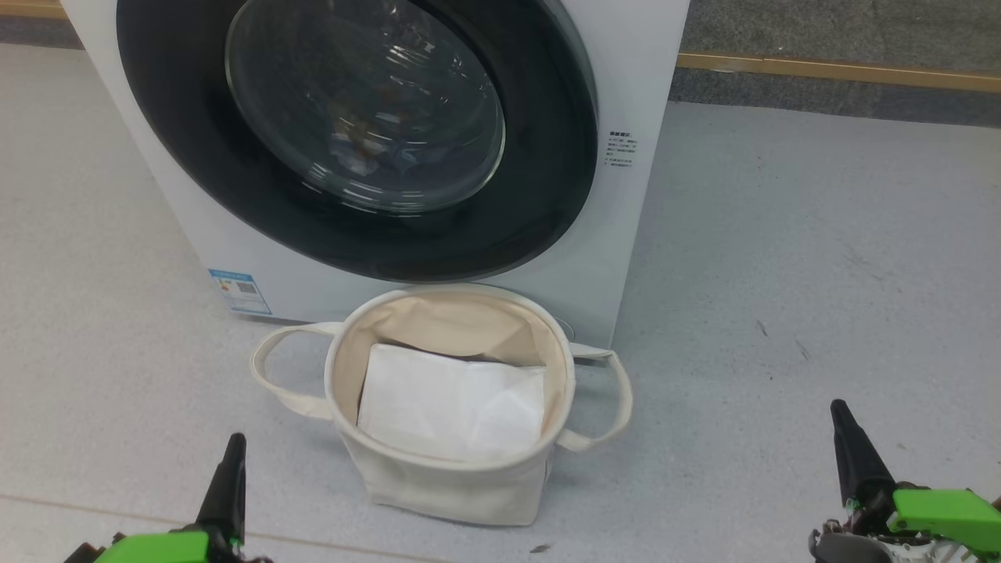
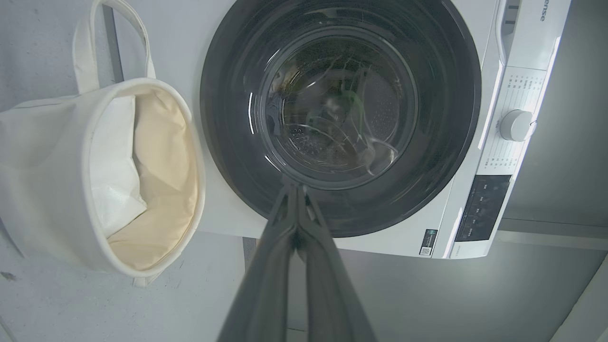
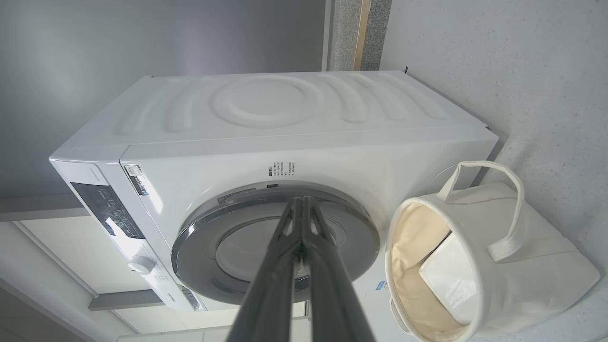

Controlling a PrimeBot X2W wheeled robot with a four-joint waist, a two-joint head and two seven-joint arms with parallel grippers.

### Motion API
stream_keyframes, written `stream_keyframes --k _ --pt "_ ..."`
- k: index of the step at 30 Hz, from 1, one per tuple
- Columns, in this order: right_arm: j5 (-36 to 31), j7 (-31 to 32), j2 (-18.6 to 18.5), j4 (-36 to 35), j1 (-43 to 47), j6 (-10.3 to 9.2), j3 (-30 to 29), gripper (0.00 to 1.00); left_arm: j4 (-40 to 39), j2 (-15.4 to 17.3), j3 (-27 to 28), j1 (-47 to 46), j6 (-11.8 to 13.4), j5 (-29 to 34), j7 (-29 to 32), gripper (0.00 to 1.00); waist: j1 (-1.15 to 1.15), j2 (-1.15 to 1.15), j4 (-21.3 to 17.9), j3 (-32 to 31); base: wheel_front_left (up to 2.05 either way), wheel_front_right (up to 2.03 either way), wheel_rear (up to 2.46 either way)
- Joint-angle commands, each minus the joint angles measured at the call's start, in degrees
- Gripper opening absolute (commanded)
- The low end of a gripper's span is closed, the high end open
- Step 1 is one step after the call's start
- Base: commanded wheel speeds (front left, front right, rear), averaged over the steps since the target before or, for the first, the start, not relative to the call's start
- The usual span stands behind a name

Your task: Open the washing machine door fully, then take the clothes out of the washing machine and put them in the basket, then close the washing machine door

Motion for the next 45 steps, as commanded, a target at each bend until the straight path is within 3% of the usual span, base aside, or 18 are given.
stream_keyframes --k 1,45 --pt "0.2 0.4 -0.5 -2.1 -2.9 0.01 1.2 0.0 -2.1 0.4 1.9 -2.5 -0.4 -0.2 0.4 0.0 0.0 0.0 0.0 0.0 0.0 0.0 0.0" --pt "0.2 0.4 -0.5 -2.1 -2.9 0.01 1.2 0.0 -2.1 0.4 1.9 -2.5 -0.4 -0.2 0.4 0.0 0.0 0.0 0.0 0.0 0.0 0.0 0.0"
